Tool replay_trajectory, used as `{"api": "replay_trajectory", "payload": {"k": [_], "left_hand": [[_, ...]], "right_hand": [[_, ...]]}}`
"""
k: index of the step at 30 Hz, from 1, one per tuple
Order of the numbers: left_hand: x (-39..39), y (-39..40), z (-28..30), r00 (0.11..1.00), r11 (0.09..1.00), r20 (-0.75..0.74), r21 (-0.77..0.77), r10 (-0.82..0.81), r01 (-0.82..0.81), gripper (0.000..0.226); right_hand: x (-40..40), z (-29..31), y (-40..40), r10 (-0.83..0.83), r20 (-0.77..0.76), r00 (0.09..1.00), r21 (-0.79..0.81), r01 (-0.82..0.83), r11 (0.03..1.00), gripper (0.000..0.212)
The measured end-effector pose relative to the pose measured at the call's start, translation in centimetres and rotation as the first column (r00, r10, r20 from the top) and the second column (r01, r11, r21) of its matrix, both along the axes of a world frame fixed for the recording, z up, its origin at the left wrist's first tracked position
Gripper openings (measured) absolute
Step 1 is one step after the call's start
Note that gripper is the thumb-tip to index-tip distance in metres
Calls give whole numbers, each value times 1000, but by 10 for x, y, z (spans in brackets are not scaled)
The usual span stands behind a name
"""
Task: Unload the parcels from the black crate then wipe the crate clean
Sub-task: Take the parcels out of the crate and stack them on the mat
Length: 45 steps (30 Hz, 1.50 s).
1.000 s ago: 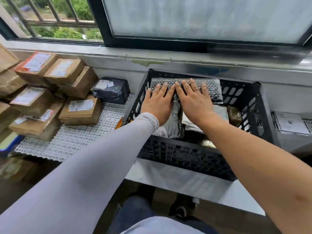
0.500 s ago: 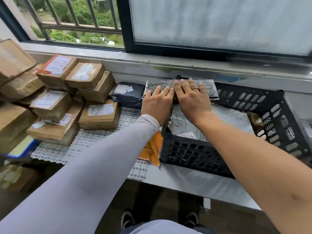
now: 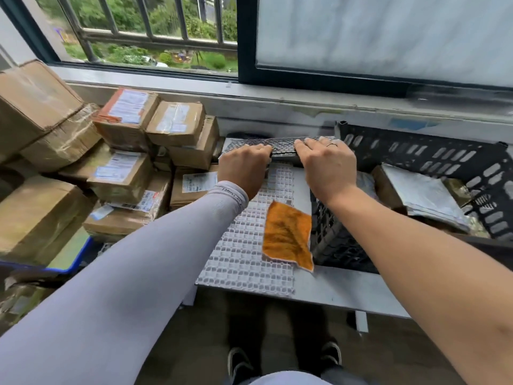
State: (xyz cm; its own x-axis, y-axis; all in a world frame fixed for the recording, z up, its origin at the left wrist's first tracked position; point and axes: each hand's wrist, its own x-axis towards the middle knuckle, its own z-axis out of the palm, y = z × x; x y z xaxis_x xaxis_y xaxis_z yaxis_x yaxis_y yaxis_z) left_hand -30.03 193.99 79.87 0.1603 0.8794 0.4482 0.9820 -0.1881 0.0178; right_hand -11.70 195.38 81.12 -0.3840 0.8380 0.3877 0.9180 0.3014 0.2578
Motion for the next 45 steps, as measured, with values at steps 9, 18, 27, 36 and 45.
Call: {"api": "replay_trajectory", "payload": {"k": [9, 18, 27, 36, 45], "left_hand": [[-26, -9, -13, 993, 997, 108, -67, 43, -36, 28], [-36, -1, 2, 955, 968, 197, -165, 223, -192, 27], [-39, 25, 24, 779, 936, 534, -298, 328, -189, 27], [-47, 41, -1, 591, 920, 734, -391, 336, -36, 22], [-85, 64, -3, 122, 852, 904, -426, 409, 305, 23]], "right_hand": [[-26, -12, 7, 48, 62, 997, 76, -53, 996, 31], [-43, 1, 33, 186, -17, 982, 187, -179, 966, 32], [-43, 16, 75, 208, -387, 898, 154, -159, 975, 68], [-43, -6, 81, 140, -761, 633, -13, -231, 973, 92], [-68, -14, 90, -414, -861, 295, -466, -134, 874, 94]]}}
